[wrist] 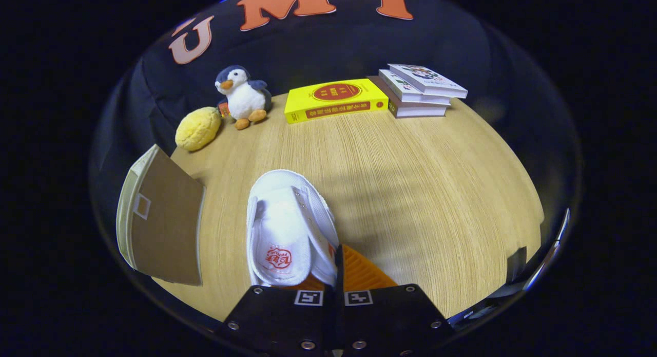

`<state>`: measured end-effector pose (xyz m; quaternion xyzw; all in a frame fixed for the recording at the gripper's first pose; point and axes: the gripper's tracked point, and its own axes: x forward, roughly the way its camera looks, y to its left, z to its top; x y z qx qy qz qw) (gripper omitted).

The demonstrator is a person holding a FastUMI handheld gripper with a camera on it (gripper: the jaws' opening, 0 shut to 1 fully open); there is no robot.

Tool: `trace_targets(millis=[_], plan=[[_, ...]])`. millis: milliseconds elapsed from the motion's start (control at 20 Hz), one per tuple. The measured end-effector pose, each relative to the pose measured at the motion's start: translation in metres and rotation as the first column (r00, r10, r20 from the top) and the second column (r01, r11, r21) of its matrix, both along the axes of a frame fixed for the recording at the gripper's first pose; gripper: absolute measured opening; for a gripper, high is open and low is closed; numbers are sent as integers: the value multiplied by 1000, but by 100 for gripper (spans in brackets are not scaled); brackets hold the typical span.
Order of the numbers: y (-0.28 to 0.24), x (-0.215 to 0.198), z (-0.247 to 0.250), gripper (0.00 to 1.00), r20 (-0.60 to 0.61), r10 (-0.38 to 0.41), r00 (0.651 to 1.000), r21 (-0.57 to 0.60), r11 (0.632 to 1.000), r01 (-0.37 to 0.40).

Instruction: Open the storage box then place both shoes into the box .Put the left shoe in first, then the right shoe, with the right side of both shoes facing outward in a uniform manner.

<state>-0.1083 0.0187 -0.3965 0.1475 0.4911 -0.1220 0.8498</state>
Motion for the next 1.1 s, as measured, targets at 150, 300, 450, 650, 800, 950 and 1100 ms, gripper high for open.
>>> trace_targets(millis=[150,300,450,650,800,950,1100], plan=[[16,15,32,1,16,21,1000,6,1000,-21],[39,28,62,1,40,50,998,11,999,-51],[67,43,88,2,69,76,995,39,996,-79],[106,57,112,2,77,98,992,71,992,-104],[136,70,134,2,100,121,988,83,988,-130],[169,82,155,2,126,144,981,102,982,-158],[206,93,160,2,134,162,978,124,976,-178]])
